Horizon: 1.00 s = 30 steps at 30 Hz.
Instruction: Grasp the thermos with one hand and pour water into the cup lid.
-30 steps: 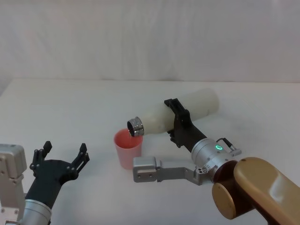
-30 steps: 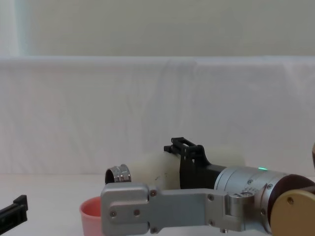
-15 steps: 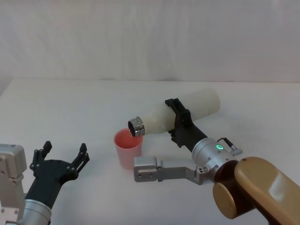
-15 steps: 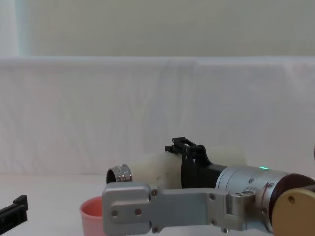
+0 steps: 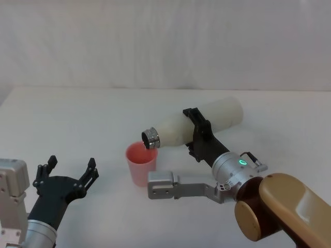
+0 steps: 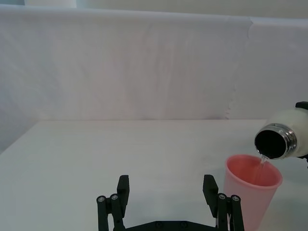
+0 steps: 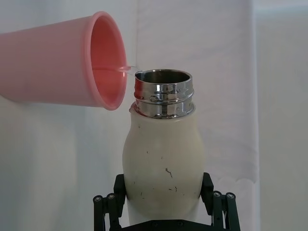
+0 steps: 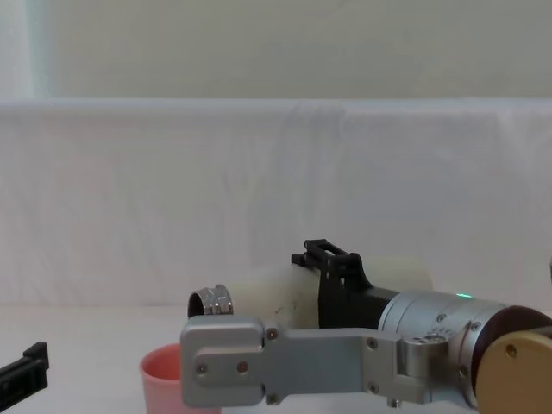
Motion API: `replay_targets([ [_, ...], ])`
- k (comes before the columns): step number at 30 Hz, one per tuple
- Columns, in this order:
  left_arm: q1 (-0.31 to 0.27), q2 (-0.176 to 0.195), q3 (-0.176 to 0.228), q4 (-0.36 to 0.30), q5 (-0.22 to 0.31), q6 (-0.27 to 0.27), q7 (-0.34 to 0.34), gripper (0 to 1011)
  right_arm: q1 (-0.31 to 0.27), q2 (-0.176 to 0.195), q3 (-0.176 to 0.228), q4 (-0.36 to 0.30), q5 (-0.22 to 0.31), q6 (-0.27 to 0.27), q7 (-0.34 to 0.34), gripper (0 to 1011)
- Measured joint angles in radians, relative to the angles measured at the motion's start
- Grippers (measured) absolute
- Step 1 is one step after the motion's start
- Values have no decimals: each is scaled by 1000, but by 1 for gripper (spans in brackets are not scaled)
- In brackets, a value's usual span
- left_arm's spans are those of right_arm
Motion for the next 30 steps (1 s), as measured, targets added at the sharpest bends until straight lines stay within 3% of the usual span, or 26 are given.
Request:
replay_targets([
  [6, 0, 0, 0, 0, 0, 0, 0, 1001, -12, -5, 15, -1, 20, -1, -17, 955],
  [15, 0, 0, 0, 0, 0, 0, 0, 1001, -70, -13, 92, -53, 127, -14, -42, 955],
  [30, 0, 0, 0, 0, 0, 0, 0, 1001, -220, 13, 282, -221, 378, -72, -56, 955],
])
